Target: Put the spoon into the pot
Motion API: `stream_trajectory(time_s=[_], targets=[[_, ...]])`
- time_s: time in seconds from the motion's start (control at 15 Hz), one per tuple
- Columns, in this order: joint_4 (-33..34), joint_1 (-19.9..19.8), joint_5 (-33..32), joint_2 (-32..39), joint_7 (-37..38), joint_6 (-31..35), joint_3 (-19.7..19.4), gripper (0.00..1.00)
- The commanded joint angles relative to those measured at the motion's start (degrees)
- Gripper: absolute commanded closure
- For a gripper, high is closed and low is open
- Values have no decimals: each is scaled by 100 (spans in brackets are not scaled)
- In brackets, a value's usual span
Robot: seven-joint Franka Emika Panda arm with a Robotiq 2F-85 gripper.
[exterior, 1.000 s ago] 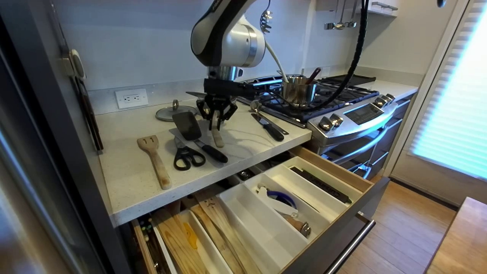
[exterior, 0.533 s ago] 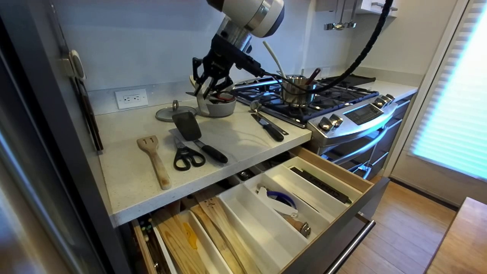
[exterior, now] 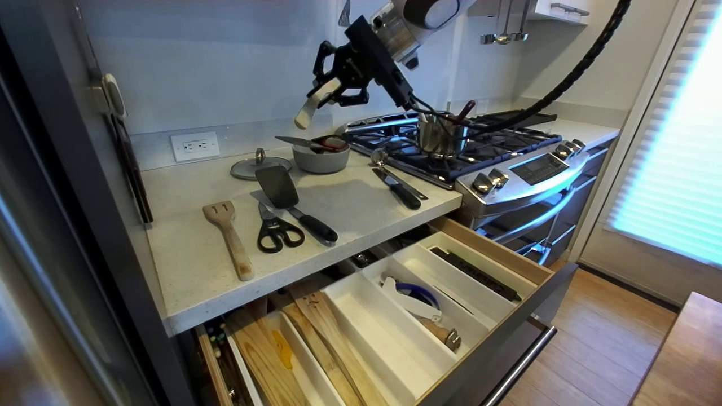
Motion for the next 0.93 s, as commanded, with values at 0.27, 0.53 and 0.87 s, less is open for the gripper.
stream_trajectory(time_s=[0.27, 0.53, 0.87], targets=[[-349, -3170, 3444, -306, -2099, 107, 2302, 94], [-918, -4562, 5192, -371, -3338, -1451, 2399, 94], [-1519, -4027, 4941, -1173, -2675, -3194, 1068, 94]])
